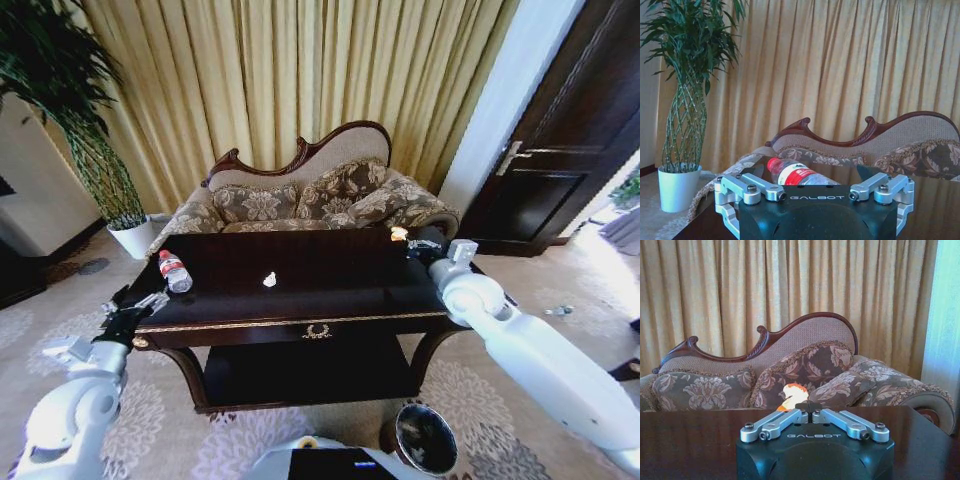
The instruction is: Move to the front of the table and place the trash on the table into the trash bin.
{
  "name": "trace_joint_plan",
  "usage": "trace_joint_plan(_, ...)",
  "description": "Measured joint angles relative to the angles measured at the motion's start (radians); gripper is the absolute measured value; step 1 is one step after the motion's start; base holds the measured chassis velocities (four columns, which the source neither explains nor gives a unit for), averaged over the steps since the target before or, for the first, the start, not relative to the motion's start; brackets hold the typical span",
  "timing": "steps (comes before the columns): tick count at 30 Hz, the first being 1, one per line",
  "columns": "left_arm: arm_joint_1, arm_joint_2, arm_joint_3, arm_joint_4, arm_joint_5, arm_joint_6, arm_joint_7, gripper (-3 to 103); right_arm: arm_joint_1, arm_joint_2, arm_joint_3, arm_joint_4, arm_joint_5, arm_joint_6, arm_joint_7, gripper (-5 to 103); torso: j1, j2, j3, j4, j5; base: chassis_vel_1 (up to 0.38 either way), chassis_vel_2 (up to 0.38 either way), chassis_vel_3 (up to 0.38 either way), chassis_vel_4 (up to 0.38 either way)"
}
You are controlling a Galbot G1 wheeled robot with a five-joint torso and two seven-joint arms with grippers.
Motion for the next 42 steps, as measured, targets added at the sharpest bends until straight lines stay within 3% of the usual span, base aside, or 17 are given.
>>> trace_joint_plan(7, -0.015, 0.020, 0.018, 0.007, -0.005, 0.004, -0.011, 100, 0.002, 0.007, 0.002, 0.013, 0.022, 0.012, -0.003, 0, 0.000, 0.000, 0.000, -0.0004, -0.0001, 0.000, 0.000, 0.000, 0.000)
trace_joint_plan(12, -0.042, 0.056, 0.028, 0.029, -0.031, 0.017, -0.019, 100, -0.019, 0.039, 0.002, 0.006, -0.115, 0.059, -0.001, 0, 0.000, 0.000, 0.000, -0.0005, -0.0001, 0.000, 0.000, 0.000, 0.000)
trace_joint_plan(19, -0.060, 0.106, 0.036, 0.037, -0.057, 0.023, -0.019, 100, -0.065, 0.068, 0.045, 0.023, -0.164, 0.061, 0.023, 0, 0.000, 0.000, 0.000, -0.0005, -0.0001, 0.000, 0.000, 0.000, 0.000)
trace_joint_plan(32, -0.052, 0.142, 0.037, 0.035, -0.081, 0.023, -0.017, 100, -0.178, 0.077, 0.158, 0.070, -0.178, 0.061, 0.002, 0, 0.000, 0.000, 0.000, -0.0003, 0.0001, 0.003, -0.003, -0.005, 0.006)
trace_joint_plan(42, -0.059, 0.142, 0.046, 0.039, -0.078, 0.019, -0.016, 100, -0.207, 0.093, 0.163, 0.083, -0.203, 0.072, -0.001, 0, 0.000, 0.000, 0.000, -0.0005, 0.0001, 0.137, -0.136, -0.155, 0.147)
